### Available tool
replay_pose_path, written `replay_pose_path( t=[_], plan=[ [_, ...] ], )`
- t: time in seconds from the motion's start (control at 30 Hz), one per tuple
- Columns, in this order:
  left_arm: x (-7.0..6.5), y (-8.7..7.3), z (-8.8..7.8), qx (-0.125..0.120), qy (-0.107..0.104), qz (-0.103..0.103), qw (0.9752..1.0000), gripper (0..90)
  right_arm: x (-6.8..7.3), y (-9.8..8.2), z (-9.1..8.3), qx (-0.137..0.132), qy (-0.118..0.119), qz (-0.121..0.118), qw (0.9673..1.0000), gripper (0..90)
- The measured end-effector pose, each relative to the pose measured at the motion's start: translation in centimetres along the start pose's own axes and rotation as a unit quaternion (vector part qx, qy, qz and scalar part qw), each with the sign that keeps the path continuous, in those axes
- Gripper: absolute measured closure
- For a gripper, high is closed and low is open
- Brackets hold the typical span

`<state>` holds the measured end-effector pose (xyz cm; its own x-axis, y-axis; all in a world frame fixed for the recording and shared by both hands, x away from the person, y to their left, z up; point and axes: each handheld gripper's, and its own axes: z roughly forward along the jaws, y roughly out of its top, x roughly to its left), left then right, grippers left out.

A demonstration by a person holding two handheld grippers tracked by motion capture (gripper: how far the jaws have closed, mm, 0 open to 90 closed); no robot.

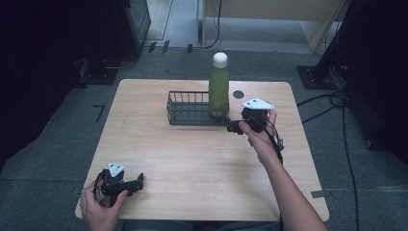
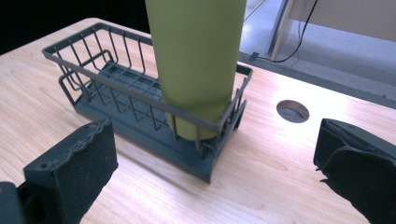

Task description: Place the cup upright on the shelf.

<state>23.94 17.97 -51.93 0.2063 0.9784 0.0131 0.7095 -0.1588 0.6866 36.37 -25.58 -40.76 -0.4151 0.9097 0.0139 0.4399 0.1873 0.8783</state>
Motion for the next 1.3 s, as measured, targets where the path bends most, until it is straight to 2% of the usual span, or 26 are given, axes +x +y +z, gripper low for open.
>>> replay_pose_path(
  t=[0.83, 1.3],
  plan=[
    [0.0, 0.0, 0.0, 0.0, 0.0, 0.0, 1.0, 0.0, -1.6, -5.3, -3.9, 0.017, -0.009, 0.026, 0.9995, 0.0],
    [0.0, 0.0, 0.0, 0.0, 0.0, 0.0, 1.0, 0.0, -3.3, -8.5, -5.7, 0.03, -0.021, 0.046, 0.9983, 0.0]
  ],
)
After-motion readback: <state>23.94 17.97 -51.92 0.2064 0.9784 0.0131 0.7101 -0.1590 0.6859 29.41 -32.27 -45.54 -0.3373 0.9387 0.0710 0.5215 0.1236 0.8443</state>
